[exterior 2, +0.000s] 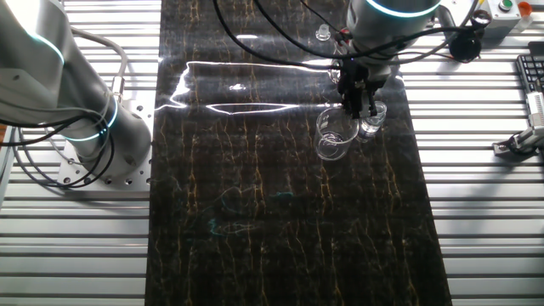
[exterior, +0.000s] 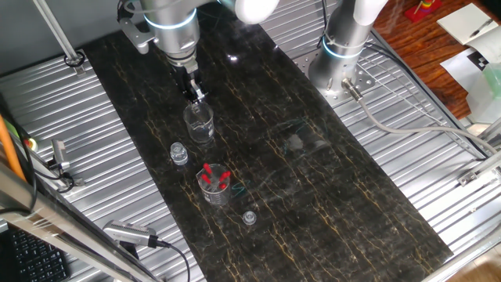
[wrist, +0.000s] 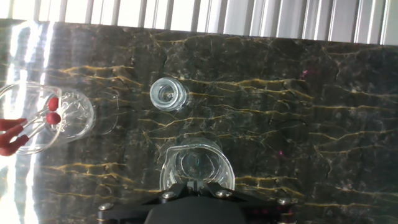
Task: Transfer liquid using a dropper
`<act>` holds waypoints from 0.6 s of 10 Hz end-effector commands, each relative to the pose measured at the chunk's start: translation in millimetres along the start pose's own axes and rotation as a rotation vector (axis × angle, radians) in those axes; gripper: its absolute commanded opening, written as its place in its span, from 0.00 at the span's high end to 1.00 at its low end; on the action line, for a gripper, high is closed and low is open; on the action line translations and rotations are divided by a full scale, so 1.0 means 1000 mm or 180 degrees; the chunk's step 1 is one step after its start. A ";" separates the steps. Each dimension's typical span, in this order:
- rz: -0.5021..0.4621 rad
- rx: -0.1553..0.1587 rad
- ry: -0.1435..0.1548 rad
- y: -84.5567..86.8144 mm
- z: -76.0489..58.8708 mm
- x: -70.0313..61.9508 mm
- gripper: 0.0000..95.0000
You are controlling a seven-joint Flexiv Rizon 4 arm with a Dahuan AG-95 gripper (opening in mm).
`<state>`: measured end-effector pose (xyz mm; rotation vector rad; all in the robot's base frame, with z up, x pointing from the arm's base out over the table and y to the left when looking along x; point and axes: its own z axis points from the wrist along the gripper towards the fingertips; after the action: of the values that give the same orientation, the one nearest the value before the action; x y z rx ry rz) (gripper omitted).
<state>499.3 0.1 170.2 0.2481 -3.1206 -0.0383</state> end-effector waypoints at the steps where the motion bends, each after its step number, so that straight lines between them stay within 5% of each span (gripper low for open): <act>1: -0.0018 0.0006 0.0006 0.000 0.000 0.000 1.00; 6: -0.0014 0.0010 0.0044 0.000 0.000 0.000 1.00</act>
<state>500.6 0.3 169.8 0.2541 -3.1051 -0.0317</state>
